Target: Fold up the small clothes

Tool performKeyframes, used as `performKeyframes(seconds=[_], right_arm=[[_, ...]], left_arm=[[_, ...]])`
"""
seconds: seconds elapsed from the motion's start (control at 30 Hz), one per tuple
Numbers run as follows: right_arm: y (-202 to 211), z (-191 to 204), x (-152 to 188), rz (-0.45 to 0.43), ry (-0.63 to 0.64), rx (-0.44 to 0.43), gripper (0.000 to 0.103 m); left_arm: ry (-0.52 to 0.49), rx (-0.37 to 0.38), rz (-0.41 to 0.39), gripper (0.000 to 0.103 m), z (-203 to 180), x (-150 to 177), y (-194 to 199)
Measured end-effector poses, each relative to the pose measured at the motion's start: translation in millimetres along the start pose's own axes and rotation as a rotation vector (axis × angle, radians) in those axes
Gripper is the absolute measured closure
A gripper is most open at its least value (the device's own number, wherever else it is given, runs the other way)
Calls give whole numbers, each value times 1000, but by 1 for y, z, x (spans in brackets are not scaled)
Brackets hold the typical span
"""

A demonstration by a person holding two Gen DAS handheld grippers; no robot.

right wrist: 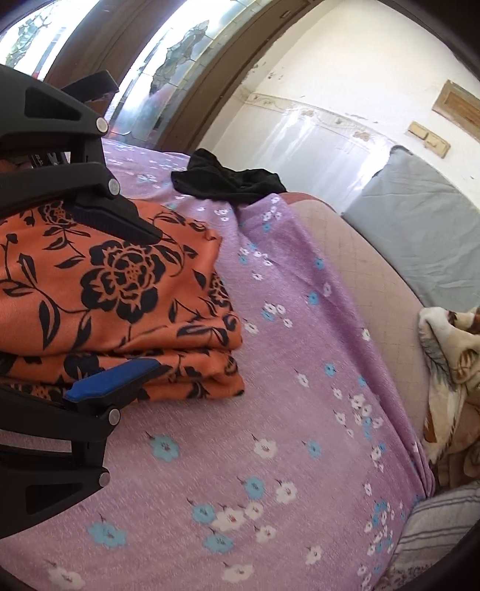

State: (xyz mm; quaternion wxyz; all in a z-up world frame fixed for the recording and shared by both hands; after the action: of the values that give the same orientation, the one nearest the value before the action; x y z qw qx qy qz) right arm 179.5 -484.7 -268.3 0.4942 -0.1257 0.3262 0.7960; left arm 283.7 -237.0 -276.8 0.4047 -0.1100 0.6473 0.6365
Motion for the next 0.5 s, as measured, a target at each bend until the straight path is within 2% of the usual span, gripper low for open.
performKeyframes(seconds=[0.5], right_arm=[[-6, 8, 4, 22, 24, -9, 34]], left_arm=[[-7, -4, -17, 0, 0, -1, 5]])
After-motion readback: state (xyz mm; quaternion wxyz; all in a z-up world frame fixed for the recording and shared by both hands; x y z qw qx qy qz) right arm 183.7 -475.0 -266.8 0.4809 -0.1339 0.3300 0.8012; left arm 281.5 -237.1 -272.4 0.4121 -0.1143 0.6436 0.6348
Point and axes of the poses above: each gripper's, at about its wrist camera, not at the fingertips, and y roughly against the way its jaws point, z to its left, x to its underside, the point moved 5 cm from there along -y, roughly the way its jaws point, and after that the axes turned 11 degrees about -x, right-handed, at the moved point
